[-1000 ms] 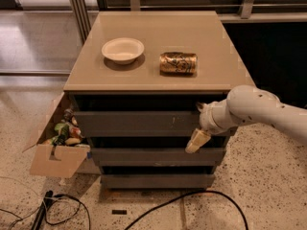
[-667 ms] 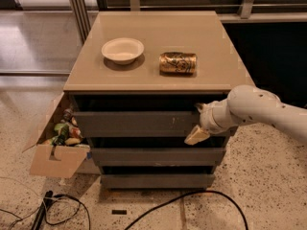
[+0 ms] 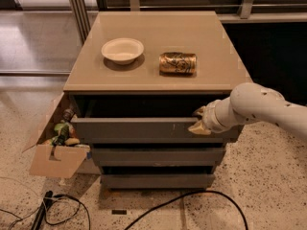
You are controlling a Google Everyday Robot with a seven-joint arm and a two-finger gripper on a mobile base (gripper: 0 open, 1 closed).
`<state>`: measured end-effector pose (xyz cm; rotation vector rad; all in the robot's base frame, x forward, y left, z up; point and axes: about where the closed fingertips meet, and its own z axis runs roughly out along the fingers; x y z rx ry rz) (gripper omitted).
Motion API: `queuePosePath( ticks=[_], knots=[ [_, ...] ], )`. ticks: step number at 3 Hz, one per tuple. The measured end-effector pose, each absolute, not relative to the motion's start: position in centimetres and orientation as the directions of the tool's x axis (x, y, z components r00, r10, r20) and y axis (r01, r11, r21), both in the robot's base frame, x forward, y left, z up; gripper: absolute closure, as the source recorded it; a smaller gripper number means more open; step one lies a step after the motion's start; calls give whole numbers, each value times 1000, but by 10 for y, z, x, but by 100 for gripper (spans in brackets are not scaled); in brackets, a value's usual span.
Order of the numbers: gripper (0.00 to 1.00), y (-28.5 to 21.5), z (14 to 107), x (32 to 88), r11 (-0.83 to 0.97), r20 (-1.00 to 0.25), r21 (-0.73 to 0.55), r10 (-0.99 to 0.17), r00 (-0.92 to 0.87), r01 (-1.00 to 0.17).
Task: Open top drawer
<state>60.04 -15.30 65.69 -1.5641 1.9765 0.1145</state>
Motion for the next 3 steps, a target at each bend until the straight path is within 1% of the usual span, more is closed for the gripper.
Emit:
queuePosePath(
  ticks=[1,2,3],
  knots=[
    [100,-153,662,600,299,-505,-295,-855,-117,-908],
    [99,-140,696,574,378,-576,-296,-803,-152,-877],
    [78,-140,700,574,378,-576,-296,-803,-152,-877]
  ],
)
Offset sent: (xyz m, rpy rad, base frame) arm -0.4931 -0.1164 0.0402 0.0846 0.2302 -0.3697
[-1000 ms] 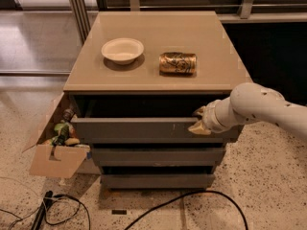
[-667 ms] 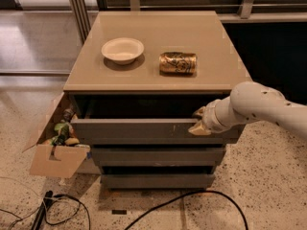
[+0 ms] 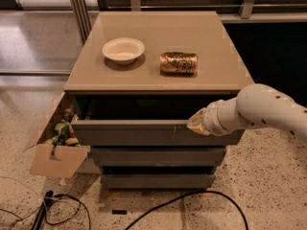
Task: Open top drawer
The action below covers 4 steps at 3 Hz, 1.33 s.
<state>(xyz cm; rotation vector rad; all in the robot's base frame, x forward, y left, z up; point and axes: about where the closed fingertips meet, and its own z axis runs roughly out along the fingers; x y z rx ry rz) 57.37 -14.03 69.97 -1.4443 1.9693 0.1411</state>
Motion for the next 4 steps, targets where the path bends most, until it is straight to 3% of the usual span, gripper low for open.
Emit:
queuePosePath(
  ticks=[3,4],
  knots=[
    [8,-140,700,574,378,-576,-296,-803,-152,-877],
    [0,-140,700,574,378,-576,-296,-803,-151,-877]
  ],
)
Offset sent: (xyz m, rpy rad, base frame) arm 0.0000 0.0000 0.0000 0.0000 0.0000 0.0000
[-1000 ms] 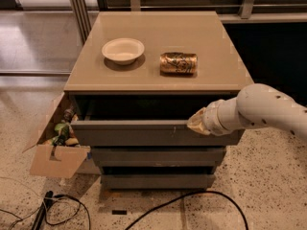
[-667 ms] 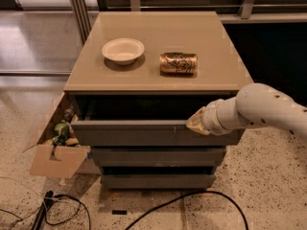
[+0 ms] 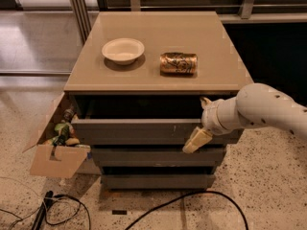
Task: Open top drawer
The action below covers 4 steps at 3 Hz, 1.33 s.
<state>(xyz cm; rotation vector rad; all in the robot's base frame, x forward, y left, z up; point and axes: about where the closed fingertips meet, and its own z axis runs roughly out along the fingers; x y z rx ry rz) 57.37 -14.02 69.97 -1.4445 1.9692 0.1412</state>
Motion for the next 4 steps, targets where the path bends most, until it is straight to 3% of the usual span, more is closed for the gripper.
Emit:
queuePosePath(
  ticks=[3,4],
  knots=[
    [0,-146,661,592,395,-573,-252,-797,-193,-883],
    [18,-146,659,592,396,-573,-249,-796,-195,-884]
  ],
)
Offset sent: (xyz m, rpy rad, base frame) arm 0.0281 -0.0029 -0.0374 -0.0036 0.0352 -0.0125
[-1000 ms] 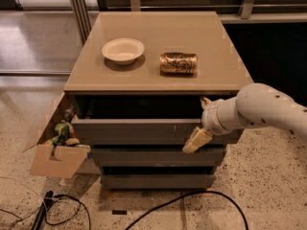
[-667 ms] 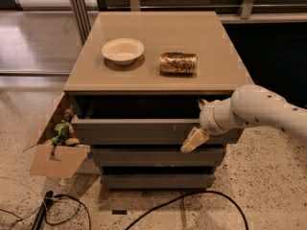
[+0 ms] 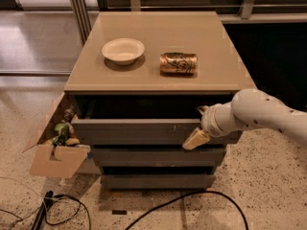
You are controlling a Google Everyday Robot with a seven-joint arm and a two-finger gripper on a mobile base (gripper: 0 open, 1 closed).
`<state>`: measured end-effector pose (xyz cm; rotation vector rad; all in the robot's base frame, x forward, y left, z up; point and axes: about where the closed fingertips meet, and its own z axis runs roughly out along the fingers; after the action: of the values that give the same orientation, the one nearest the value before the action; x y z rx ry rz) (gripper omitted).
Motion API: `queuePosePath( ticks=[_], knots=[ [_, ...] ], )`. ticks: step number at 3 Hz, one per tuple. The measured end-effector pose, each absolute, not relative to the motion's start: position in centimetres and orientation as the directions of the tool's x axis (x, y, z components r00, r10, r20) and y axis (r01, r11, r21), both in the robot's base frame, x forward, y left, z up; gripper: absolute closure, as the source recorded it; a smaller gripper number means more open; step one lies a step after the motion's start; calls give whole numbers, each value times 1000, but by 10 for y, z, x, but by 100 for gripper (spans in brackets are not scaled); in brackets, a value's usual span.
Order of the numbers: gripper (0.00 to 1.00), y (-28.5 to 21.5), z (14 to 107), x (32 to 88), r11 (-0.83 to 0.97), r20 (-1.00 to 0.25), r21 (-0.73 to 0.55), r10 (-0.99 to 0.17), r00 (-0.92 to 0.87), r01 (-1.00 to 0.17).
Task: Open top drawer
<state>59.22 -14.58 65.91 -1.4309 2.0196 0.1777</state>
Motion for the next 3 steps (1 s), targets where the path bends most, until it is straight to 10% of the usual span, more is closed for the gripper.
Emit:
queuePosePath(
  ticks=[3],
  knots=[
    [88,-183,695,489,440,-580,-221,-777,-245,-871]
  ],
)
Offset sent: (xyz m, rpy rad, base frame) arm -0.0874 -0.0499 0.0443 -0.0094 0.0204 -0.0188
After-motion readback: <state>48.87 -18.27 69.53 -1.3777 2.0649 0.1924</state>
